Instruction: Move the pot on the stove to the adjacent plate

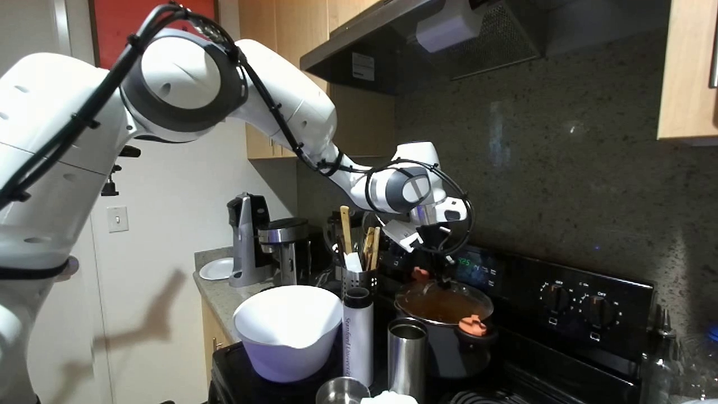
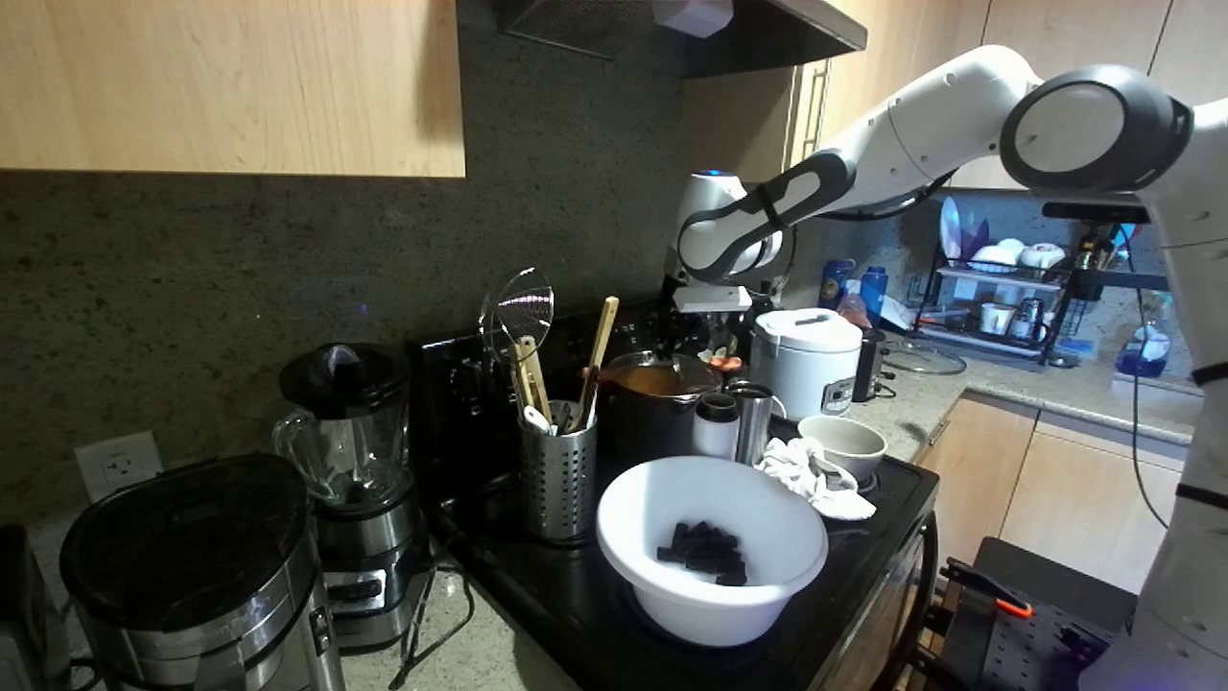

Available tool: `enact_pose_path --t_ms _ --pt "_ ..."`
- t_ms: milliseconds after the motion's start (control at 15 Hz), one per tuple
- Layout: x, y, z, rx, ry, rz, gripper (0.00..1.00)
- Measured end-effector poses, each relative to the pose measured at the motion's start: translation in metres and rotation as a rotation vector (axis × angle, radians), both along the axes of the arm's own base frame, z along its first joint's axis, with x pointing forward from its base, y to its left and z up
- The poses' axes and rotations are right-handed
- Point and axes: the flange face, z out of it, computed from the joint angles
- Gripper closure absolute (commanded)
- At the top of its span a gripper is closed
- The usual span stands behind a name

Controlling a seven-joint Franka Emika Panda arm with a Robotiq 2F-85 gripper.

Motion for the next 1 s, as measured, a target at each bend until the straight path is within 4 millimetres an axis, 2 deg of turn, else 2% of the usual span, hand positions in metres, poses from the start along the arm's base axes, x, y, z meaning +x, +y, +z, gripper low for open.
enact_pose_path --t_ms 467,1000 --pt "-0.002 -0.032 0.005 -0.013 -0.007 -0.046 0.96" --pt "-0.01 -0.09 0.01 -0.039 -0.01 -0.129 0.96"
